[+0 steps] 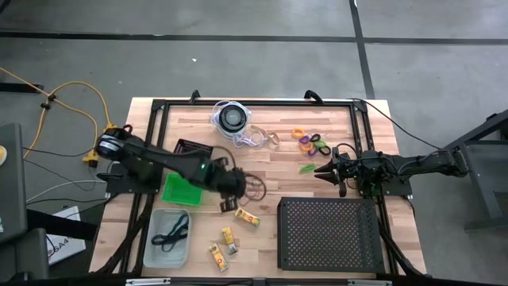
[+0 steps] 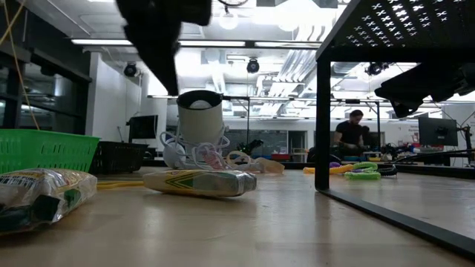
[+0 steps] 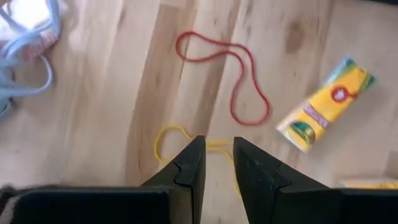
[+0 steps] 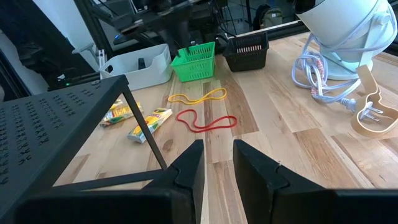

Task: Pick & Place Office Desk Supplies
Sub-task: Put the beige rubber band into the gray bin

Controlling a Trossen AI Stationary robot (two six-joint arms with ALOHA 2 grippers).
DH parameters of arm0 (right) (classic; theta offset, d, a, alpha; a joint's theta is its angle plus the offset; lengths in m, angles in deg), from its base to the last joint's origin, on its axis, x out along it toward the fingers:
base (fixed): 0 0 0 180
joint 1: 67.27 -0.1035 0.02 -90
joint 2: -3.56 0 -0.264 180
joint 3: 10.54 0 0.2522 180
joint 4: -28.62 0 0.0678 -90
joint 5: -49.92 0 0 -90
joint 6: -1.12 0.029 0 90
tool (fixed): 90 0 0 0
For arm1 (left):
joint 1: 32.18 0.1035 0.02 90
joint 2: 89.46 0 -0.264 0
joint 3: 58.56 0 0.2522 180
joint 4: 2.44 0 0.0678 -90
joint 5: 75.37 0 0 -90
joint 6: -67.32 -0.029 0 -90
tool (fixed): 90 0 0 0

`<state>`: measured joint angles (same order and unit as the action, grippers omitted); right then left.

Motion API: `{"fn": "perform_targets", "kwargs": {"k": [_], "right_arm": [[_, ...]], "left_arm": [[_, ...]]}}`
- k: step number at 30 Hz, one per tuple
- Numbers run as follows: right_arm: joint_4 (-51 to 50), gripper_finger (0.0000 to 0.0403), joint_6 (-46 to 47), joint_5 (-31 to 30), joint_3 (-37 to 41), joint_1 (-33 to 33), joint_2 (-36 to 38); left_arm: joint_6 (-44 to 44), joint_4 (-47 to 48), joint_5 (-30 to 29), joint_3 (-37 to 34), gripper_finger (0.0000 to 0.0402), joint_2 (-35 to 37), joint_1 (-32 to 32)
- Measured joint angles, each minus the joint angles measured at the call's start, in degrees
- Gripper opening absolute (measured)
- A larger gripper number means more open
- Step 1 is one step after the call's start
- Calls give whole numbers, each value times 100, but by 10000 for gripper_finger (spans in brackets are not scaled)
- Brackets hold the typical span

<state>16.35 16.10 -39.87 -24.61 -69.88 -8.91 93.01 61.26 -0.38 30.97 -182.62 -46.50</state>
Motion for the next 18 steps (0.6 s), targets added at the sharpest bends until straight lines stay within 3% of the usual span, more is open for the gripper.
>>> {"fn": "perform_targets", "kwargs": {"k": [12, 18], "right_arm": [[0, 73, 0, -1, 1, -2, 0], [-1, 73, 0, -1, -1, -2, 0]], "left_arm": [[-511, -131, 295, 0, 76, -33, 711], [-1052, -687, 318, 0, 76, -35, 951]]}}
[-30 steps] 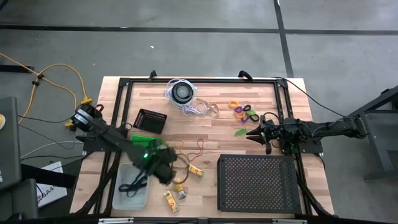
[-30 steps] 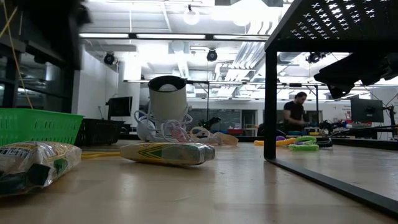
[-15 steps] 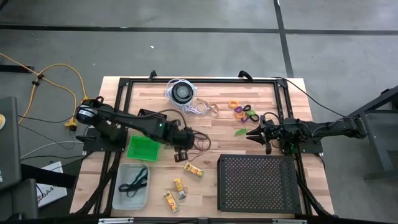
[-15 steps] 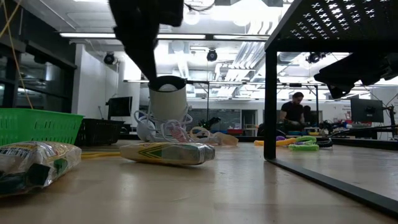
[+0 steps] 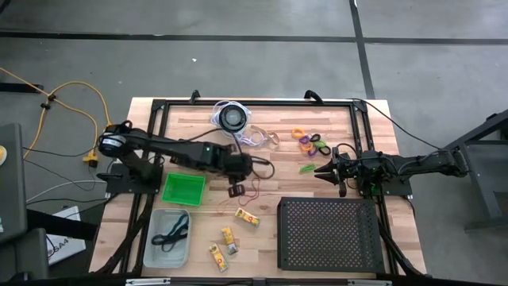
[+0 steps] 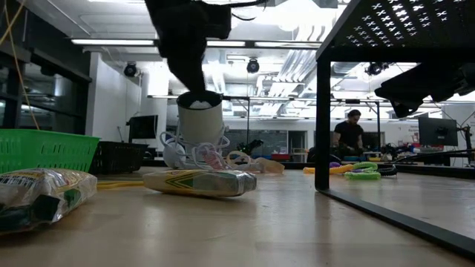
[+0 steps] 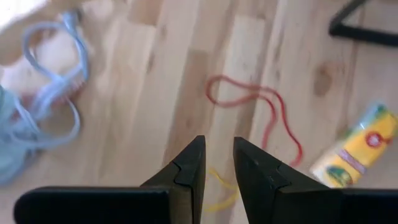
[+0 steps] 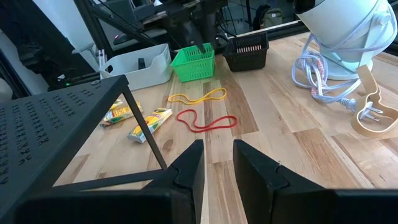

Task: Pick & Place Office Desk Supplies
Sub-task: Put the beige rubber band into the gray bin

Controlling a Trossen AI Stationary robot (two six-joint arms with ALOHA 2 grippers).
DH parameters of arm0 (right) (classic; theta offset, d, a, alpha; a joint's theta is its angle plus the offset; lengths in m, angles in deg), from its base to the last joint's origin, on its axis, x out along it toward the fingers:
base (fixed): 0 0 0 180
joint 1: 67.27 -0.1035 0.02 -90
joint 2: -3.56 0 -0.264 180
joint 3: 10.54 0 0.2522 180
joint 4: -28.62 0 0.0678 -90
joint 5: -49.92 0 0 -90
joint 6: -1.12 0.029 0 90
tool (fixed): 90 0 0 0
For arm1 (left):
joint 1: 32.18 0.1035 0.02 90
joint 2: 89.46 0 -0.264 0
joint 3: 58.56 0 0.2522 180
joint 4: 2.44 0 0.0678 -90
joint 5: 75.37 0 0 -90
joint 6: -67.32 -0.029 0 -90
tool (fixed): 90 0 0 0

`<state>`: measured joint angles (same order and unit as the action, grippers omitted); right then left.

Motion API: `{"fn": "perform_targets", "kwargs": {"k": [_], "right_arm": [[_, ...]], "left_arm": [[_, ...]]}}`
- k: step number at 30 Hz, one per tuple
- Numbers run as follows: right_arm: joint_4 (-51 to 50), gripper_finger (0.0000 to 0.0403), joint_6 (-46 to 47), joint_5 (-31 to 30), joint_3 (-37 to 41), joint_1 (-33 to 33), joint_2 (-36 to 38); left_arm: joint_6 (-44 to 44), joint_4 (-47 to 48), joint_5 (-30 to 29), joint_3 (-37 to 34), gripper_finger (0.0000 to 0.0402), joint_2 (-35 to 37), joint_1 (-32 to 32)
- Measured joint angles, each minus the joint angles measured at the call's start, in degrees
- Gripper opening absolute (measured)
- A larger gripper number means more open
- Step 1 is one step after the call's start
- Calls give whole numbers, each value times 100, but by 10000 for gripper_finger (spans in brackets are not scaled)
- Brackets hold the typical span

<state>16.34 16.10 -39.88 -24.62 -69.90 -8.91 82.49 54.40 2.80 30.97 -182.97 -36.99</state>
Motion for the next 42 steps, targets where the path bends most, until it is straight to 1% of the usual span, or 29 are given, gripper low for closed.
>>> {"fn": "perform_targets", "kwargs": {"k": [4, 6, 10, 13, 18, 28, 32, 35, 40, 42], "right_arm": [[1, 73, 0, 1, 0, 0, 0], [1, 73, 0, 1, 2, 0, 0], [1, 73, 0, 0, 1, 0, -2], [0, 73, 0, 1, 2, 0, -24], [1, 73, 0, -10, 0, 0, -59], [5, 73, 0, -3, 0, 0, -59], [5, 73, 0, -3, 2, 0, -59], [6, 73, 0, -3, 2, 0, -60], [3, 73, 0, -3, 2, 0, -59], [7, 73, 0, -3, 1, 0, -61]], "left_arm": [[-247, -307, 167, 5, 76, -72, 330], [-393, -437, 380, 5, 76, -158, 520], [-774, -730, 733, 74, 76, -483, 902], [-1140, -994, 860, 178, 76, -728, 1123], [-1678, -1056, 873, 664, 76, -1142, 1374], [-2621, -1090, 845, 1918, 76, -2005, 1587], [-3011, -1251, 832, 2028, 76, -2221, 1670], [-3349, -1408, 710, 2028, 76, -2338, 1710], [-3838, -1694, 644, 2028, 76, -2444, 1722], [-3982, -1641, 581, 2020, 76, -2471, 1740]]}}
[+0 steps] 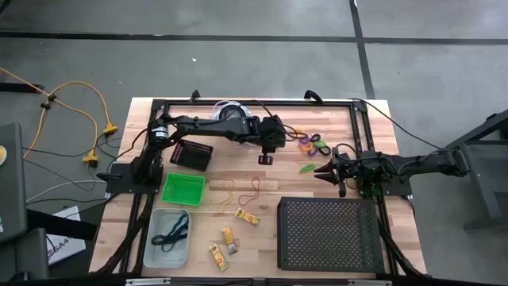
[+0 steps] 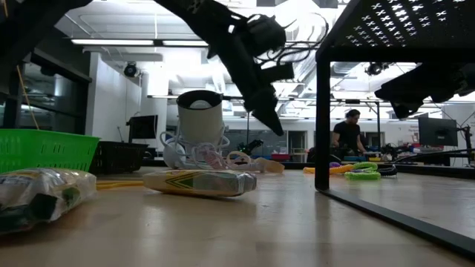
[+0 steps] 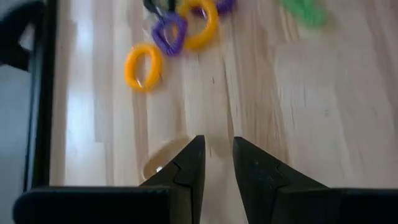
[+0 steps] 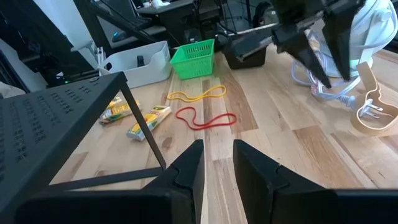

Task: Pick & Place Office Desk Supplies
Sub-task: Put the beige rubber band into the gray bin

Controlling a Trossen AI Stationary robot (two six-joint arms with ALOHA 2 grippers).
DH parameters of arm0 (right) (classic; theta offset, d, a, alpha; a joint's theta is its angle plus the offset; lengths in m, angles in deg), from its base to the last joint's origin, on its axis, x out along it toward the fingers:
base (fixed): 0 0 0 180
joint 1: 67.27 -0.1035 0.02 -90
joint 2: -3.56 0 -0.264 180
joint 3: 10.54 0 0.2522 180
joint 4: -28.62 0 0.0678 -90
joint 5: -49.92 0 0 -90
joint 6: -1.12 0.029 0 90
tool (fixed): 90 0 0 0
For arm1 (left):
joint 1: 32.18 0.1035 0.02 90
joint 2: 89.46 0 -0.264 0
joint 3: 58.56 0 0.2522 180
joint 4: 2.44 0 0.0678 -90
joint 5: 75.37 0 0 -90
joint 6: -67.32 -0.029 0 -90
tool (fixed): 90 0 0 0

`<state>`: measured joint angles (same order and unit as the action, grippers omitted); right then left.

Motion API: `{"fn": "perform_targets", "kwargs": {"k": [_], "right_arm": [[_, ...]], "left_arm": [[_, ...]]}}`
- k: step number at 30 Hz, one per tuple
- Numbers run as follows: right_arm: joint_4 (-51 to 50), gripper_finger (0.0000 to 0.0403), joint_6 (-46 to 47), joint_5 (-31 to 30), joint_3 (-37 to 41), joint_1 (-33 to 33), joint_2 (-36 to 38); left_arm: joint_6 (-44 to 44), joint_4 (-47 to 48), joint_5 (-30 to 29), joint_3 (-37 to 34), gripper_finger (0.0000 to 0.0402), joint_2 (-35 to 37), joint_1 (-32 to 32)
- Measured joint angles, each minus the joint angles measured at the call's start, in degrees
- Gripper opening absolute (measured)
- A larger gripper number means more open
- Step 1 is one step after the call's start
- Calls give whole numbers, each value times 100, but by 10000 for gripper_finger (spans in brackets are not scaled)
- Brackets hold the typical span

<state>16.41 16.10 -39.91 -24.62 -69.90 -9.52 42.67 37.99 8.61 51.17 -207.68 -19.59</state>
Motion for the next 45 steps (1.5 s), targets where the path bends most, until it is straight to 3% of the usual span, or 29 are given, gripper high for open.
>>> {"fn": "perform_targets", "kwargs": {"k": [23, 39, 45], "right_arm": [[-4, 73, 0, 3, -1, 1, 2], [-4, 73, 0, 2, 0, 1, 2], [-3, 73, 0, 3, 2, 1, 2]], "left_arm": [[-87, 421, -197, 153, 76, -75, 220], [-1440, 431, -291, 151, 76, -254, 154], [-1567, 345, -242, 153, 76, -337, 151]]}}
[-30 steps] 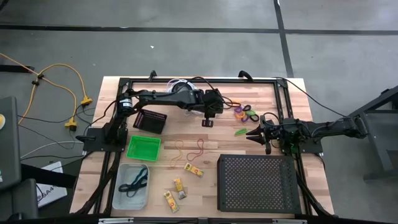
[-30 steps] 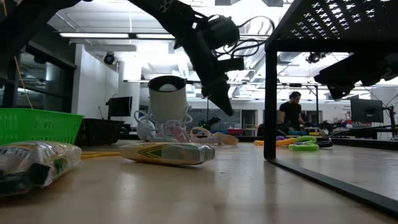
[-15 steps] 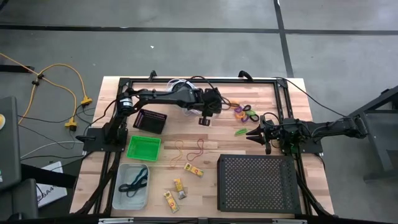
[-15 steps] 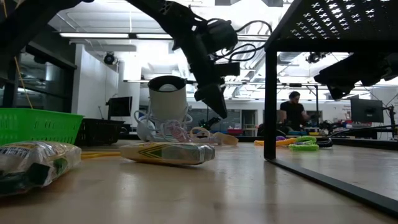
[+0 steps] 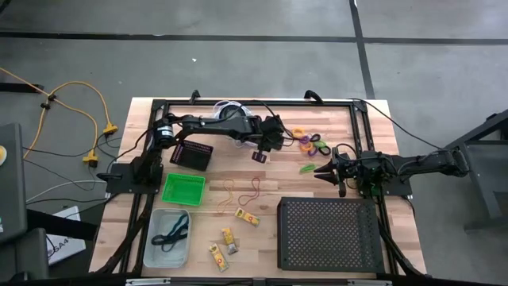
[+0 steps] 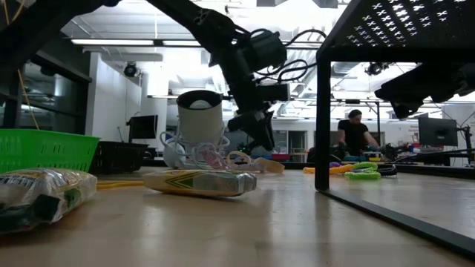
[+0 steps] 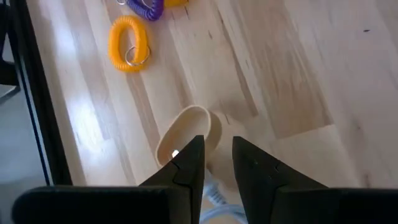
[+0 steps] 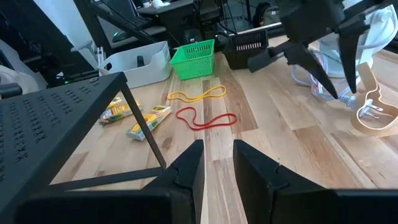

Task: Pick & Place Office Desk Supplies
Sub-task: Put the beige rubber band into the gray bin

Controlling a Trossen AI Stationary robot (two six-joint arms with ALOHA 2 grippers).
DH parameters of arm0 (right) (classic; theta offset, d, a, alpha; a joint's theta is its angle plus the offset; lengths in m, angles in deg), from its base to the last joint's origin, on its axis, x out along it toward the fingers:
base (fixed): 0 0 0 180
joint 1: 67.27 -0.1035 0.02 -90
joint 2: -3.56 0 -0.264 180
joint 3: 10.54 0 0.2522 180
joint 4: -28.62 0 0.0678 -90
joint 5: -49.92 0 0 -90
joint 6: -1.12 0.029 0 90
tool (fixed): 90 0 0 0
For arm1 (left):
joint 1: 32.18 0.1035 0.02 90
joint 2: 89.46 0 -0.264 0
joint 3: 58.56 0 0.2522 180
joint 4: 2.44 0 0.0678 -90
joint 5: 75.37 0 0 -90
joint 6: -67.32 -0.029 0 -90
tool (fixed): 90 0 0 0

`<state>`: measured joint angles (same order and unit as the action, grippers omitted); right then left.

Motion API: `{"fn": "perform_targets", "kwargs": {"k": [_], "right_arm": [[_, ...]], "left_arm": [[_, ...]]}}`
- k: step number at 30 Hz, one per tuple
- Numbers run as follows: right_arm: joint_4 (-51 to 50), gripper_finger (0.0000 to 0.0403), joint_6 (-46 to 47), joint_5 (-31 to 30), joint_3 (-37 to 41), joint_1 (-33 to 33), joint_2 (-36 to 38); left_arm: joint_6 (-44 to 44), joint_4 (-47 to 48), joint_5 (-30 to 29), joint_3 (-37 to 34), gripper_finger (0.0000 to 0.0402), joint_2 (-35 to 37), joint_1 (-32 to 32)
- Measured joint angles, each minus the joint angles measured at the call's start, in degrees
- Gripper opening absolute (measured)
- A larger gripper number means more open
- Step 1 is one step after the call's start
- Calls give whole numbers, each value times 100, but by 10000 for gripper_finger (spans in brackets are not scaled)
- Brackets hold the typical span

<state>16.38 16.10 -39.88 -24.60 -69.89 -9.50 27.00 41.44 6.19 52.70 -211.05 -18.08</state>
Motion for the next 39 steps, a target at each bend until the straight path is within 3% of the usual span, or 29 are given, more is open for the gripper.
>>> {"fn": "perform_targets", "kwargs": {"k": [29, 39], "right_arm": [[-1, 73, 0, -1, -2, -1, -2], [-3, 73, 0, -1, 0, -1, -2]], "left_arm": [[-192, -205, 120, 0, 76, -202, 181], [-459, -214, 416, 0, 76, -202, 270]]}}
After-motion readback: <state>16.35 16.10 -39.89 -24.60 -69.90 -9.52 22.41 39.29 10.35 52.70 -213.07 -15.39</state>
